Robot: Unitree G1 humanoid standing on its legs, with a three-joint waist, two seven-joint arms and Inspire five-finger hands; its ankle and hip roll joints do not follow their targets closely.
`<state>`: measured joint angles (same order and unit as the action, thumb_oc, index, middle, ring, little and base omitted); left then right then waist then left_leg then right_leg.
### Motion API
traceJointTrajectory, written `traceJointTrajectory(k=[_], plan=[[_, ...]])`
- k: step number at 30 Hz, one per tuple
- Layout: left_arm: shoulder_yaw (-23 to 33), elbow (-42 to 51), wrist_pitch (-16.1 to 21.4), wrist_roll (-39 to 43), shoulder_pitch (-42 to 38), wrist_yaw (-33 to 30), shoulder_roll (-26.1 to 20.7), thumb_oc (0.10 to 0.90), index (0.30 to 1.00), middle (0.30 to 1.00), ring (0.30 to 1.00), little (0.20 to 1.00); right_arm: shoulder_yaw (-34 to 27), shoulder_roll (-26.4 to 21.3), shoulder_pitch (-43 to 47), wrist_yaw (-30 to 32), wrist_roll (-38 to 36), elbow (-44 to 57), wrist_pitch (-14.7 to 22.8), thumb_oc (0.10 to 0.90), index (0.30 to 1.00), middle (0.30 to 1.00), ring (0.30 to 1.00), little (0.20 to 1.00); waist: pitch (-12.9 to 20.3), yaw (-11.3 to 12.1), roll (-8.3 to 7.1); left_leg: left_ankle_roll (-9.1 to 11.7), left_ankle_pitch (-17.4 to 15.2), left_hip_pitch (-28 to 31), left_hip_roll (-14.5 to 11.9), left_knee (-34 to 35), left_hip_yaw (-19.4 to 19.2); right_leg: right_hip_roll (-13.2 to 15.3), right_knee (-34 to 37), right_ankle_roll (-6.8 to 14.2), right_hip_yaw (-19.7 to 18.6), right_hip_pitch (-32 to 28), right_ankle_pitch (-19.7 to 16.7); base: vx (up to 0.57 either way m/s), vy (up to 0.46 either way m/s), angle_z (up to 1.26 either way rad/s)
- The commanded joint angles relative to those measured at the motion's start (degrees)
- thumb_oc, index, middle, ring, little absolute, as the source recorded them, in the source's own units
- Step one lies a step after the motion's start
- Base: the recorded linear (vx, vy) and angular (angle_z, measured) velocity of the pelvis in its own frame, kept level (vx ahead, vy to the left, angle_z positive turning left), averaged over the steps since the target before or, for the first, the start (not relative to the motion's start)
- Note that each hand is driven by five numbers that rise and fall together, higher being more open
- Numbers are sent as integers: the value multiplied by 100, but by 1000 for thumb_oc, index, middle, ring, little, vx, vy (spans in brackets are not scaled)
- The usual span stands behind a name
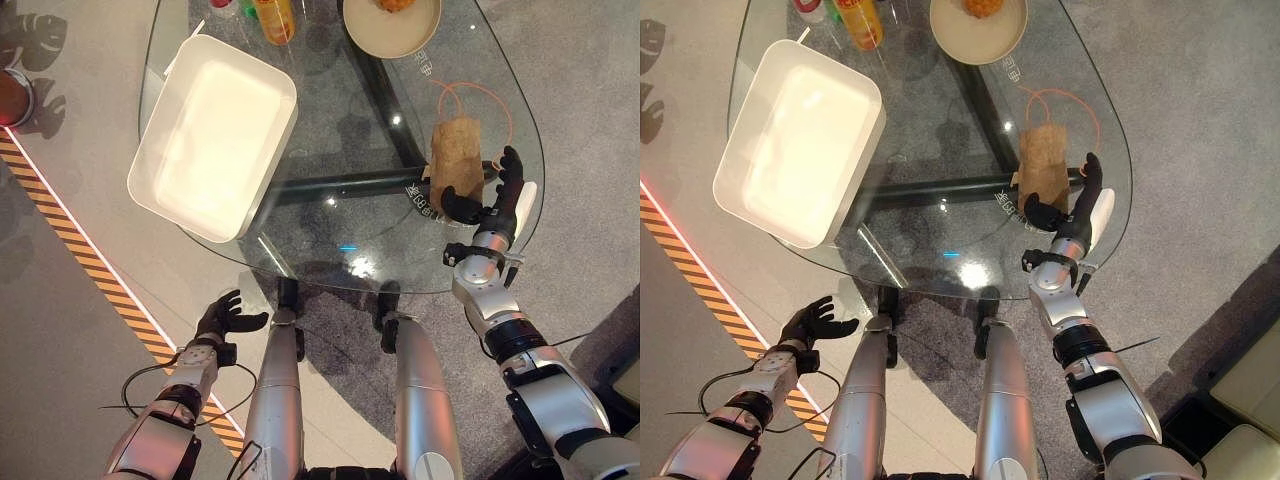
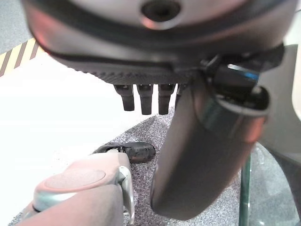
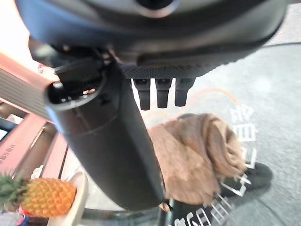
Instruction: Wipe the table with a cloth and put it in the basket.
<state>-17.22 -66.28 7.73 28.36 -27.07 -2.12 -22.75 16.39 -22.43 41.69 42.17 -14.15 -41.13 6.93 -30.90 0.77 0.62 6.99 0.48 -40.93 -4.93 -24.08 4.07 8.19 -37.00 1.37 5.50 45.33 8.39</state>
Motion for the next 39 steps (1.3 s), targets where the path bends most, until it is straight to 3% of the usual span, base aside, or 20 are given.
traceJointTrajectory(k=[1, 24, 39], plan=[[58, -79, 49, -72, 156, -205, 176, 800, 900, 900, 900, 900, -49, -338, 406, -71, -104, 127, 178, 800, 900, 900, 900, 900, 111, 11, 174, -528, -534, -27, 311, -615, -530, -149, 439, -88, 10, -277, -248, 0, 0, 0], [-115, -159, 17, -122, 39, -207, 337, 800, 900, 900, 900, 900, 231, -193, 1029, -313, -236, -821, -579, 800, 900, 900, 900, 900, 111, 151, 310, -554, -500, -57, 376, -626, -511, -94, 336, -124, 50, -200, -250, 0, 0, 0], [-212, -249, 19, -105, -48, -206, 405, 800, 900, 900, 900, 900, 326, -173, 1273, -444, -82, -1498, -783, 800, 900, 900, 900, 900, 111, 214, 380, -586, -496, -70, 416, -638, -494, -75, 272, -131, 73, -160, -245, 1, 1, 0]])
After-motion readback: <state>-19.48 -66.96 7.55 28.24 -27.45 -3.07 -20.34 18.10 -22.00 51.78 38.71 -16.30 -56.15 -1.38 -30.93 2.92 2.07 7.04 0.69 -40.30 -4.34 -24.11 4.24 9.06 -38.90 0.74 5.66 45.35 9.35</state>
